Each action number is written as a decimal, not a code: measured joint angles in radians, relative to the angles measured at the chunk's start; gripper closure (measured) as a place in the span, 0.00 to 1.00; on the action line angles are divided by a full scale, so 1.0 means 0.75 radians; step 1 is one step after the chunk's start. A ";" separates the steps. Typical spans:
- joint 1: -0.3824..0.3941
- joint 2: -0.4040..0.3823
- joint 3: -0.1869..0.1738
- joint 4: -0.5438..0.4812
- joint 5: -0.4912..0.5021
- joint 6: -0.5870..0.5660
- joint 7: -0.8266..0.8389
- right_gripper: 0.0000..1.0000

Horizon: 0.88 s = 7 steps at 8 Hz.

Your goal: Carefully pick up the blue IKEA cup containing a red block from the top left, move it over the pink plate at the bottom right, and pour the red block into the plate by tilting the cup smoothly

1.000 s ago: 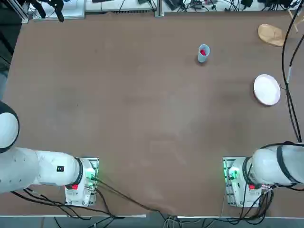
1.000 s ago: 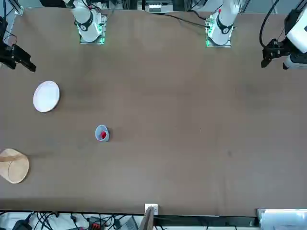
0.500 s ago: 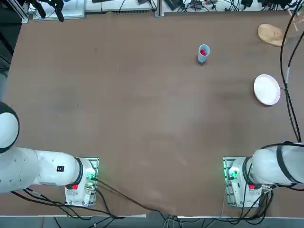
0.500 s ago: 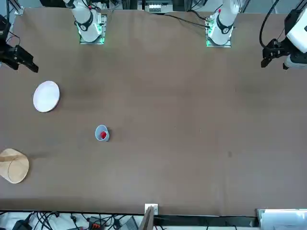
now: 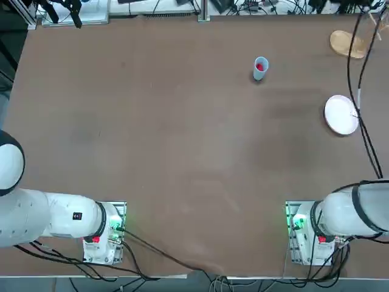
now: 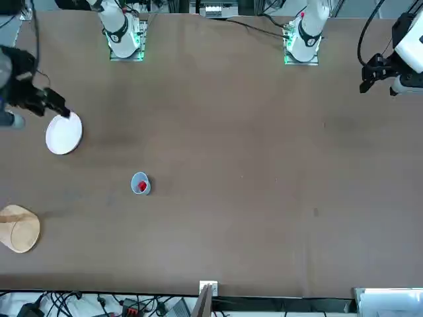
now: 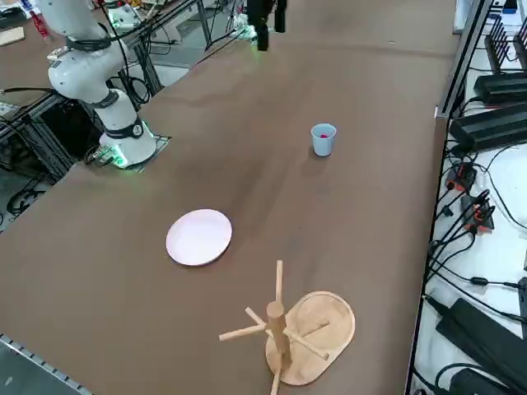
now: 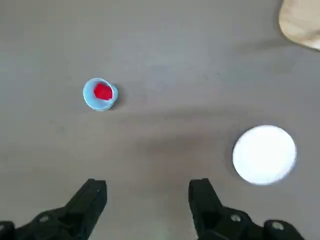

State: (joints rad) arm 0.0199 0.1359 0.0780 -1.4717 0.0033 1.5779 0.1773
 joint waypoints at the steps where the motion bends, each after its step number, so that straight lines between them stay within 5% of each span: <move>1: 0.046 0.049 0.001 -0.007 -0.002 0.085 0.056 0.00; 7: 0.249 0.368 0.001 -0.017 -0.078 0.467 0.306 0.00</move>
State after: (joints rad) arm 0.2070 0.4120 0.0790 -1.4846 -0.0551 1.9285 0.4066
